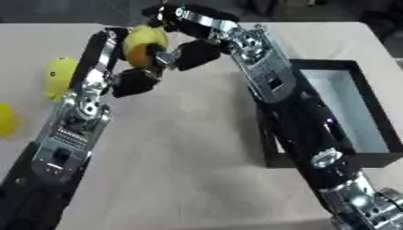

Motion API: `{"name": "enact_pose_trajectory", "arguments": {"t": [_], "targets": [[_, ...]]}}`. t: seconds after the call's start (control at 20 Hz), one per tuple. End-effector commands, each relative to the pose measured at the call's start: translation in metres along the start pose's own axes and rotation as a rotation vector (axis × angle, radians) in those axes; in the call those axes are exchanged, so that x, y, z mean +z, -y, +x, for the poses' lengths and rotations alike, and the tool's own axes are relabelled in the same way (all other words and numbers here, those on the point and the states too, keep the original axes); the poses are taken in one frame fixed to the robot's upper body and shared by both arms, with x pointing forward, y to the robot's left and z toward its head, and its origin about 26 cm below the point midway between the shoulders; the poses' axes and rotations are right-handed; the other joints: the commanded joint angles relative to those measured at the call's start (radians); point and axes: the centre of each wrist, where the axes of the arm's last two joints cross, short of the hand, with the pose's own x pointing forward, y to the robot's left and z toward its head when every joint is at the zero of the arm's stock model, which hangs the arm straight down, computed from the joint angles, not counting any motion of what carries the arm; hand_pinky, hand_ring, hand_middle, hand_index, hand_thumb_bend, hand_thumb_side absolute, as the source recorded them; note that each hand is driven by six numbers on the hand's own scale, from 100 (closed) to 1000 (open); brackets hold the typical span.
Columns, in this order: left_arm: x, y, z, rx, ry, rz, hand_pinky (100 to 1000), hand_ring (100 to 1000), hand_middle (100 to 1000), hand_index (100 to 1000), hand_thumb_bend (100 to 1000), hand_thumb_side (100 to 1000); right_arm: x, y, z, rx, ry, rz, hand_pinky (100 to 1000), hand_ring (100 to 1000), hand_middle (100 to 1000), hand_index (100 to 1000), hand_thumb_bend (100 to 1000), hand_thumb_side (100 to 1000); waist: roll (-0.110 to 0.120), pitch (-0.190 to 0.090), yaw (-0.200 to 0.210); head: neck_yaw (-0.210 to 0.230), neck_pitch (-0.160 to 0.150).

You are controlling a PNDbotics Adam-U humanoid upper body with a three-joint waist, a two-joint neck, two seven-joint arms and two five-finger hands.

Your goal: Pick up the objects with one hand, pass them to the other hand, and then place them into the box on the other side of the table.

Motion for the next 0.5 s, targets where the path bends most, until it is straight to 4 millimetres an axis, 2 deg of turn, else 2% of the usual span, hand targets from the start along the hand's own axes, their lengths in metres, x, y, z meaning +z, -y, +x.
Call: {"name": "enact_pose_trajectory", "arguments": {"t": [0.05,0.15,0.25,0.35,0.5], "targets": [[0.0004,-0.0011,0.0182,0.022,0.062,0.005,721,478,361,542,159,100,0.0003,0.0074,0.0051,-0.009,-0.006,-0.050,986,1000,945,548,100,198,-0.013,-0.022,0.000,-0.003,0.002],[0.0005,-0.0009,0.0173,0.024,0.061,-0.001,733,496,396,590,177,100,0.0007,0.0073,0.0059,-0.017,-0.007,-0.064,982,1000,925,529,100,198,-0.014,-0.022,0.000,-0.003,0.003],[0.0007,-0.0013,0.0158,0.026,0.056,-0.001,775,552,469,694,179,100,0.0013,0.0073,0.0061,-0.021,-0.007,-0.066,979,1000,911,516,100,199,-0.014,-0.022,0.000,-0.004,0.005],[0.0011,-0.0019,0.0147,0.028,0.055,0.000,813,616,547,814,258,100,0.0019,0.0076,0.0065,-0.022,-0.004,-0.062,977,1000,905,509,100,199,-0.013,-0.022,0.000,-0.006,0.005],[0.0012,-0.0026,0.0119,0.029,0.051,-0.009,848,675,609,892,380,120,0.0032,0.0087,0.0076,-0.022,0.001,-0.050,975,1000,900,502,100,200,-0.011,-0.022,0.000,-0.009,0.005]]}}
